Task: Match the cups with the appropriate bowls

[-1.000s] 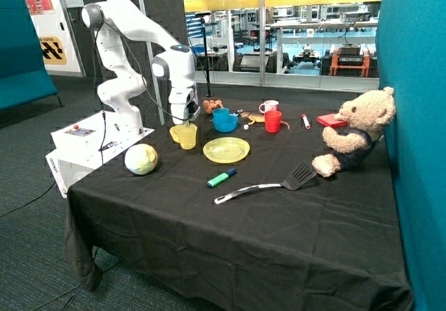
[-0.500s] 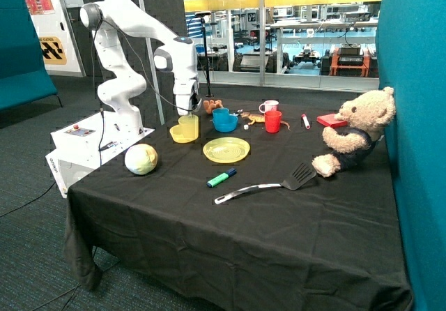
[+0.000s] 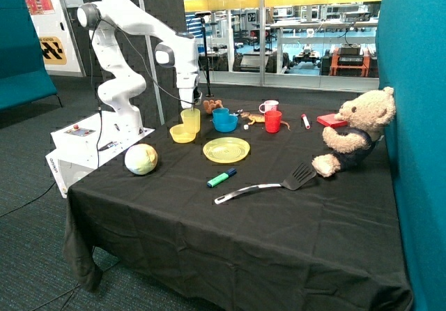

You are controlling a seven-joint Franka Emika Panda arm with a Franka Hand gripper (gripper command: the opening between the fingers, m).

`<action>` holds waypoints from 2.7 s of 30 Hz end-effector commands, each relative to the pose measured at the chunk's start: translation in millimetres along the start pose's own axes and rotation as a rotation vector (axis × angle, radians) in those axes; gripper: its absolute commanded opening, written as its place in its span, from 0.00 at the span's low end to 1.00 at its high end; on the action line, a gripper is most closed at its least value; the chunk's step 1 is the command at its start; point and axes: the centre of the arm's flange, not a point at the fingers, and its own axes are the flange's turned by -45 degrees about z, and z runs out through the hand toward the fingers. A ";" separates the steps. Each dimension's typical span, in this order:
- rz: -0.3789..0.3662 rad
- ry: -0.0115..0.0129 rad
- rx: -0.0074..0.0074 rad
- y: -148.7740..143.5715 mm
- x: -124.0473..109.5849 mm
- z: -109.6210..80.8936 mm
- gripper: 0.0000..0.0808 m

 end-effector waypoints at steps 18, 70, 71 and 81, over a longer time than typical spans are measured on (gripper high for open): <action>-0.087 0.0012 0.0020 -53.3 -10.1 -1.3 0.00; -0.083 0.0012 0.0020 -64.2 -58.0 51.5 0.00; -0.082 0.0012 0.0020 -64.2 -57.9 51.8 0.00; -0.082 0.0012 0.0020 -65.0 -56.5 53.4 0.00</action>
